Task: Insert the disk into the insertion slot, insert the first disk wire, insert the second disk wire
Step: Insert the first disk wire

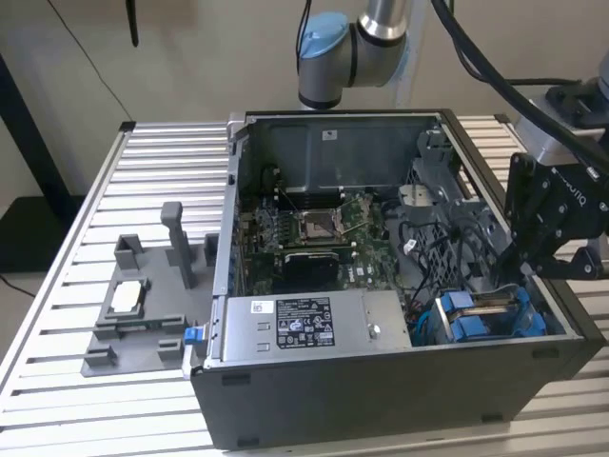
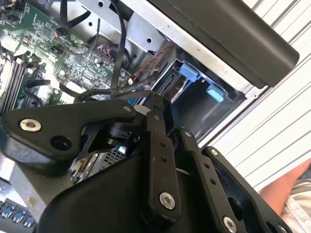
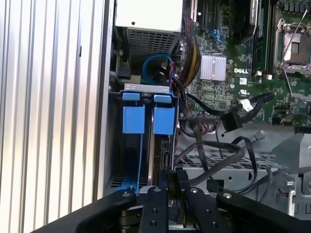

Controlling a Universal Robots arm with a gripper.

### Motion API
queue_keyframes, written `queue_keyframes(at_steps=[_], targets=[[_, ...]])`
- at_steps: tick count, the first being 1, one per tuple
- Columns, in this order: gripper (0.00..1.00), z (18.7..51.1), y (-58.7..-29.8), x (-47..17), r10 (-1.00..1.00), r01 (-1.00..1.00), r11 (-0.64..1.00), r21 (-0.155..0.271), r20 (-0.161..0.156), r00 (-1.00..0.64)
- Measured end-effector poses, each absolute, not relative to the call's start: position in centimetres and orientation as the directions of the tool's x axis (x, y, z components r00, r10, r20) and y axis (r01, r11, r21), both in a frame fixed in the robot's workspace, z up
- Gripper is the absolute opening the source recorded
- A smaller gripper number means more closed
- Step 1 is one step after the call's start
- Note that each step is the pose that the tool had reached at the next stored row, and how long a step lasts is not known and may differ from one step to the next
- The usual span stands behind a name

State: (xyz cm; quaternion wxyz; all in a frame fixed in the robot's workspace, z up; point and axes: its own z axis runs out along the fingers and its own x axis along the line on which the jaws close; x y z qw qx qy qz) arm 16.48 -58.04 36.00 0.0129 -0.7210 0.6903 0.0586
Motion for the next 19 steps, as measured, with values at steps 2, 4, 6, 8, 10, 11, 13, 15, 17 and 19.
queue_keyframes(at_steps=[2, 4, 6, 8, 10, 11, 13, 15, 17, 19], targets=[[0.19, 35.9, -58.0, 16.6, -0.994, -0.997, -0.047, 0.063, -0.102, 0.040], [0.19, 35.8, -58.1, 16.6, -0.994, -0.997, -0.046, 0.064, -0.103, 0.039], [0.19, 35.5, -58.1, 16.6, -0.994, -0.997, -0.043, 0.065, -0.102, 0.037], [0.19, 35.2, -58.1, 16.7, -0.994, -0.997, -0.037, 0.065, -0.102, 0.030], [0.19, 34.9, -58.0, 16.7, -0.994, -0.997, -0.032, 0.065, -0.102, 0.025], [0.19, 34.8, -58.0, 16.7, -0.994, -0.997, -0.030, 0.064, -0.102, 0.024], [0.19, 34.7, -58.0, 16.6, -0.995, -0.998, -0.026, 0.064, -0.102, 0.019], [0.19, 34.5, -57.9, 16.7, -0.995, -0.998, -0.022, 0.064, -0.102, 0.015], [0.19, 34.4, -57.9, 16.6, -0.995, -0.998, -0.018, 0.064, -0.102, 0.012], [0.19, 34.3, -57.9, 16.6, -0.995, -0.998, -0.013, 0.064, -0.102, 0.007]])
